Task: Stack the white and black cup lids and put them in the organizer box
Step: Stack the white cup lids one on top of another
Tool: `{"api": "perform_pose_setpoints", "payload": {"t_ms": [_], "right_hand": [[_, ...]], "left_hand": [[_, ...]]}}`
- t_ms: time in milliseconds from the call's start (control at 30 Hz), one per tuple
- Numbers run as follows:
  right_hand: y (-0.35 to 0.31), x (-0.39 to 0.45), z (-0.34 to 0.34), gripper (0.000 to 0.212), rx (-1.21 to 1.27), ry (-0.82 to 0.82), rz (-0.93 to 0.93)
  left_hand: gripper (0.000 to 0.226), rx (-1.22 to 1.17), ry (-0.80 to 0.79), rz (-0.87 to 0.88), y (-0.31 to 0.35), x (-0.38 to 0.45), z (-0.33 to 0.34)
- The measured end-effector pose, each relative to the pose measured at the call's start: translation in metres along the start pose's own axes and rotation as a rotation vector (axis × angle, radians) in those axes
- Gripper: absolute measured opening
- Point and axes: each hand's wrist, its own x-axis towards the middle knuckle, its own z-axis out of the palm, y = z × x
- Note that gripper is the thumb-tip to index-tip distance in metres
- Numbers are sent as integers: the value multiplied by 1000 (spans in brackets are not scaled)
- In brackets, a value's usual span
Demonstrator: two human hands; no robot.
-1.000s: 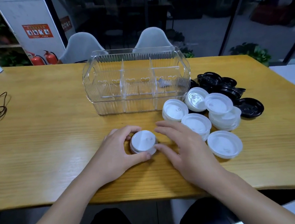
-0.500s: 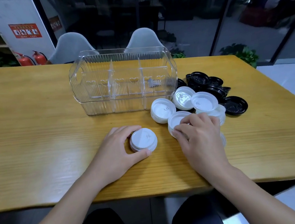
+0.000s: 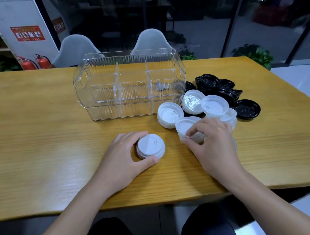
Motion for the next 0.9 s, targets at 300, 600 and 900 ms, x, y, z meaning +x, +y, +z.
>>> {"api": "perform_pose_setpoints", "payload": {"t_ms": [300, 600, 900], "right_hand": [[-14, 6, -19, 12, 167, 62, -3], [-50, 13, -22, 21, 758, -137, 182], [-62, 9, 6, 41, 1097, -368, 430]], "left_hand": [[81, -6, 11, 43, -3, -1, 0], [95, -118, 193, 227, 21, -6, -8], [92, -155, 187, 217, 13, -11, -14]]}}
